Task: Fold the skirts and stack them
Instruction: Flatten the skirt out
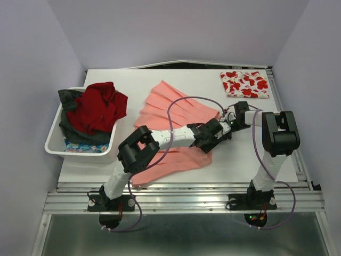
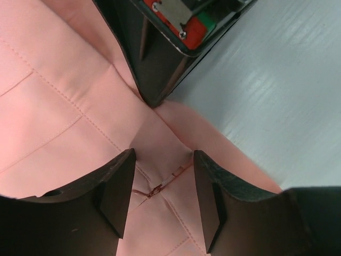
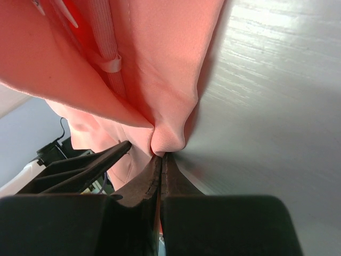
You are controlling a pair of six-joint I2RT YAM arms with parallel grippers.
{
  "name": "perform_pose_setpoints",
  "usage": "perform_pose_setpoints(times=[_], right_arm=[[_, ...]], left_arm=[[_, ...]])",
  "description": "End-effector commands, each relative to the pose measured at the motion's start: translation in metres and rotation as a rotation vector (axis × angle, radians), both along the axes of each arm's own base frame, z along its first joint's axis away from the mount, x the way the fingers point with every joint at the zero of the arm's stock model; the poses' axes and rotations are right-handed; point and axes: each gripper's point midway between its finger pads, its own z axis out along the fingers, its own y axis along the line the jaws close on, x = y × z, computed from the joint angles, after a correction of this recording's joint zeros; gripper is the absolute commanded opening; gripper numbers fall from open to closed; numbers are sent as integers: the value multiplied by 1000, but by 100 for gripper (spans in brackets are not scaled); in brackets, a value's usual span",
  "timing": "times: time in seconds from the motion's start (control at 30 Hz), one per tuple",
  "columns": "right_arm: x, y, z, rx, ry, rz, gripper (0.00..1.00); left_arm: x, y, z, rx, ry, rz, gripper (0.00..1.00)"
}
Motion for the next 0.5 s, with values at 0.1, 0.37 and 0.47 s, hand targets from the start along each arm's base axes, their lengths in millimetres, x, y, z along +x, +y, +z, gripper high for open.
perform_pose_setpoints(times=[0.1, 0.37, 0.47], right_arm=[[-14, -15, -36, -123, 40, 5, 1], [-15, -16, -38, -126, 45, 6, 1], [-16, -16, -40, -126, 52, 7, 1]], left_arm=[[1, -14, 5, -39, 14, 20, 59], [10, -11, 26, -75, -21, 33, 19], [8, -10, 42, -113, -38, 28, 4]])
